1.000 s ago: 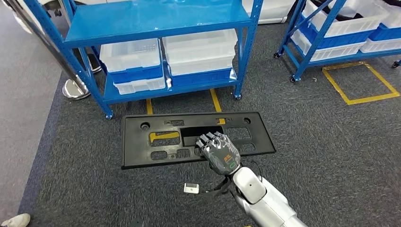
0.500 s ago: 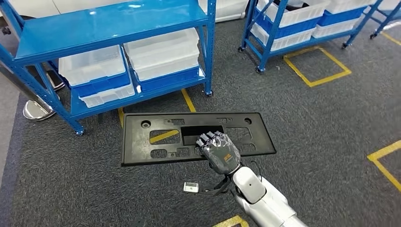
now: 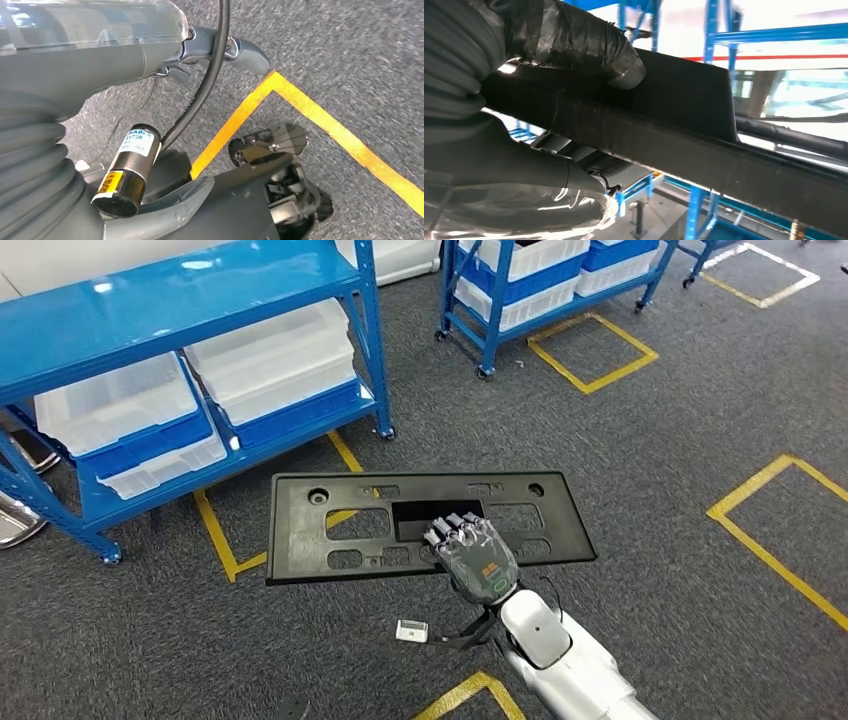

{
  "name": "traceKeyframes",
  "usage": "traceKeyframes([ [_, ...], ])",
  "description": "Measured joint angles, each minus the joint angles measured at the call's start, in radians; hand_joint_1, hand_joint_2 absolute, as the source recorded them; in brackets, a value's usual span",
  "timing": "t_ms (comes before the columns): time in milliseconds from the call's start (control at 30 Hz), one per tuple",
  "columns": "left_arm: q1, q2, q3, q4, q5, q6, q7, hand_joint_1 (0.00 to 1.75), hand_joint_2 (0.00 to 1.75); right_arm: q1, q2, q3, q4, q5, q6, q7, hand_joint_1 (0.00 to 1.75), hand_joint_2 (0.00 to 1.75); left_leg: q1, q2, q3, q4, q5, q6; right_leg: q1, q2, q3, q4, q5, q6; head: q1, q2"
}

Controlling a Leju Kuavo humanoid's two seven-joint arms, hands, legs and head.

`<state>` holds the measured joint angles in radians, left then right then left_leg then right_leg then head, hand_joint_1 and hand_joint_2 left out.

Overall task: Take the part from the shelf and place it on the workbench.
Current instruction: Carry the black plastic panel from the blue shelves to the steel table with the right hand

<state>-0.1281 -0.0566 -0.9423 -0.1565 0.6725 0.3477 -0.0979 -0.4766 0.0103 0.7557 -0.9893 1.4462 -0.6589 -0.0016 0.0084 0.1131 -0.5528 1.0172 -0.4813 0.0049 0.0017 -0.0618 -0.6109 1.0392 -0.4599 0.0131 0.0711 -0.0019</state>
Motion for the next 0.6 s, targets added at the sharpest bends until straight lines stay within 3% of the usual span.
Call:
traceKeyframes([
  [67,-0.003,-0.001,0.0,0.0,0.0,0.0,0.001,0.0,1.75,-0.001,-0.005,-0.002,-0.001,0.004,0.004,0.001,1.68,1.75,0.002,0.003,0.002,0.003,-0.006,-0.012,-0.001,0.023,-0.003,-0.004,0.005,-0.014,0.0,0.0],
  [100,-0.004,-0.002,-0.001,0.0,0.0,0.0,0.001,0.0,1.75,-0.002,-0.008,-0.003,-0.001,0.005,0.006,0.001,1.68,1.75,0.006,-0.017,-0.003,0.018,-0.02,-0.017,-0.003,0.034,-0.004,-0.006,0.009,-0.022,0.0,0.0],
  [167,-0.003,-0.002,-0.001,0.0,0.0,0.0,0.002,0.0,1.75,-0.006,-0.009,-0.004,-0.003,0.006,0.009,0.001,1.68,1.75,0.01,-0.074,-0.04,0.107,-0.079,-0.021,-0.007,0.056,-0.006,-0.01,0.016,-0.034,0.0,0.0],
  [233,0.001,-0.002,-0.001,0.0,0.001,0.0,0.003,0.0,1.75,-0.007,-0.01,-0.004,-0.004,0.007,0.011,0.001,1.68,1.75,0.01,-0.1,-0.099,0.238,-0.139,-0.02,-0.003,0.082,-0.009,-0.01,0.019,-0.04,0.0,0.0],
  [267,0.003,-0.002,-0.001,0.0,0.002,0.0,0.004,0.0,1.75,-0.007,-0.01,-0.004,-0.004,0.008,0.012,0.001,1.68,1.75,0.009,-0.103,-0.118,0.278,-0.147,-0.018,-0.001,0.096,-0.01,-0.009,0.02,-0.042,0.0,0.0],
  [300,0.003,-0.002,-0.001,0.0,0.001,0.002,0.003,0.0,1.75,-0.007,-0.011,-0.004,-0.004,0.008,0.015,0.001,1.68,1.75,0.009,-0.105,-0.122,0.284,-0.136,-0.015,0.002,0.111,-0.011,-0.007,0.02,-0.043,0.0,0.0],
  [367,0.002,-0.004,-0.002,0.0,0.0,0.007,0.002,0.0,1.75,-0.008,-0.012,-0.004,-0.005,0.008,0.022,0.0,1.68,1.75,0.007,-0.121,-0.08,0.19,-0.067,-0.004,0.005,0.141,-0.012,-0.003,0.021,-0.043,0.0,0.0],
  [433,0.001,-0.005,-0.004,0.0,-0.001,0.016,0.001,0.0,1.75,-0.012,-0.012,-0.004,-0.006,0.008,0.028,0.0,1.68,1.75,0.008,-0.179,-0.028,0.073,-0.015,0.009,0.003,0.166,-0.018,0.003,0.023,-0.038,0.001,0.0],
  [500,-0.001,-0.008,-0.009,0.0,-0.002,0.025,0.002,0.0,1.75,-0.013,-0.012,-0.004,-0.006,0.008,0.032,0.0,1.68,1.75,0.005,-0.212,-0.011,0.026,-0.009,0.014,-0.006,0.19,-0.032,0.006,0.03,-0.025,0.0,0.0],
  [567,-0.003,-0.013,-0.013,0.0,-0.006,0.03,0.007,0.0,1.75,-0.011,-0.013,-0.004,-0.006,0.008,0.035,0.0,1.68,1.75,0.004,-0.188,-0.007,0.009,-0.004,0.017,-0.011,0.208,-0.042,0.003,0.038,-0.01,-0.002,0.0],
  [600,-0.003,-0.016,-0.014,0.0,-0.009,0.031,0.011,0.0,1.75,-0.011,-0.015,-0.004,-0.007,0.008,0.035,0.0,1.68,1.75,0.006,-0.174,-0.004,0.0,0.001,0.022,-0.008,0.194,-0.046,0.008,0.034,-0.004,-0.001,0.0],
])
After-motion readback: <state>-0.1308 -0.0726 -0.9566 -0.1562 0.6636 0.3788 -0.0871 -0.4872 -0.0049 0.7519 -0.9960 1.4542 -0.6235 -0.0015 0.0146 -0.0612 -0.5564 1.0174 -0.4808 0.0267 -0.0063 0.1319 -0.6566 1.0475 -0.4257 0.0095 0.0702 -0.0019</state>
